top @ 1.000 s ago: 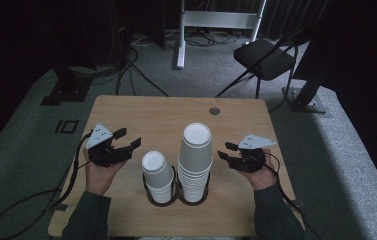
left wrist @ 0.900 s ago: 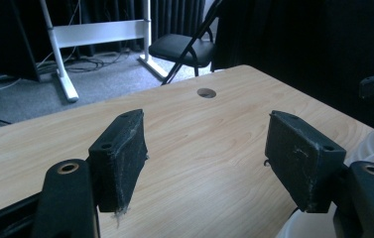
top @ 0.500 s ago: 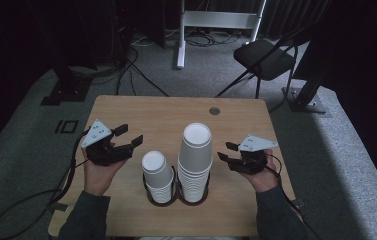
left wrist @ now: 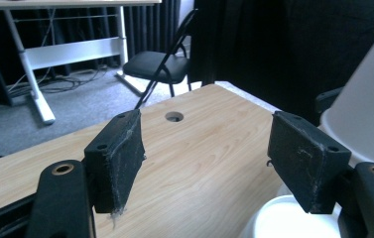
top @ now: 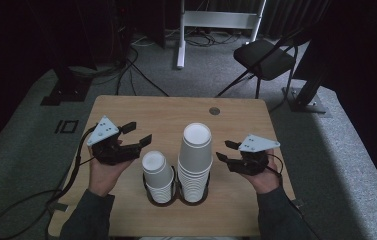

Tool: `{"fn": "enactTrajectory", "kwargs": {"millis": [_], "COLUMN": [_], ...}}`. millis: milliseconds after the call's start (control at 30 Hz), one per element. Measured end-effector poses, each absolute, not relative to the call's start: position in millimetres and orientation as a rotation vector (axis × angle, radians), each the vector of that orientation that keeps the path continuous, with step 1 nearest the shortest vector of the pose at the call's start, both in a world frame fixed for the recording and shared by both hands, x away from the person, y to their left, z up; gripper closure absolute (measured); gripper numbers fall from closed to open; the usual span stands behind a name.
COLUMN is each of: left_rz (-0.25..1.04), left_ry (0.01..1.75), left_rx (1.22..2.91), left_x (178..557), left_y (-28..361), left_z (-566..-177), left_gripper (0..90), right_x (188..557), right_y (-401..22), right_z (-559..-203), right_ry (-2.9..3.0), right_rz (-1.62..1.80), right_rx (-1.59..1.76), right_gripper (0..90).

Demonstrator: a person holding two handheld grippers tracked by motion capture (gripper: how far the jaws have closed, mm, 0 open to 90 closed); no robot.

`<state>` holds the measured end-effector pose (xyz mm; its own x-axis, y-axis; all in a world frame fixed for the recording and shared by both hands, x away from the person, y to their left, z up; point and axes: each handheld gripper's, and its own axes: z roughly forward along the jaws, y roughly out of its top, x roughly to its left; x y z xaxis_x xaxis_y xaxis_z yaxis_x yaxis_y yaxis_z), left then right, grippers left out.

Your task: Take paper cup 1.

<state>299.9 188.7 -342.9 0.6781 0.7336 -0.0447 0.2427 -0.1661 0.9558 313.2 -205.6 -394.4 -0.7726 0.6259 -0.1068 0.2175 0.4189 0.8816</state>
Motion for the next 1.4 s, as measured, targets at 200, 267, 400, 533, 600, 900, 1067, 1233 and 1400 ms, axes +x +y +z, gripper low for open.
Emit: {"fn": "enactTrajectory", "kwargs": {"millis": [200,267,400,533,600,900,1067,1233,1400], "left_rz": [0.483,0.468,0.433,0.421,0.416,0.352,0.356,0.340,0.301], "left_ry": [0.742,0.725,0.693,0.674,0.652,0.572,0.544,0.524,0.517], "left_rx": [1.731,1.733,1.721,1.718,1.722,1.713,1.718,1.720,1.699], "left_x": [295,294,293,291,288,282,277,274,275], "left_y": [180,177,172,167,163,144,133,124,118], "left_z": [-334,-332,-327,-325,-324,-313,-309,-306,-305], "left_gripper": [28.7,28.3,27.4,27.4,27.4,23.9,20.6,18.1,17.4], "right_x": [309,307,305,304,303,300,299,299,300], "right_y": [-204,-203,-200,-199,-198,-199,-200,-200,-200], "right_z": [-392,-390,-389,-388,-388,-388,-389,-389,-389], "right_ry": [2.264,2.271,2.282,2.289,2.291,2.292,2.291,2.292,2.292], "right_rz": [1.337,1.341,1.343,1.348,1.348,1.366,1.375,1.377,1.377], "right_rx": [0.708,0.701,0.678,0.673,0.674,0.676,0.686,0.684,0.680], "right_gripper": [45.9,45.4,44.9,44.5,44.3,44.0,43.9,43.9,43.8]}}
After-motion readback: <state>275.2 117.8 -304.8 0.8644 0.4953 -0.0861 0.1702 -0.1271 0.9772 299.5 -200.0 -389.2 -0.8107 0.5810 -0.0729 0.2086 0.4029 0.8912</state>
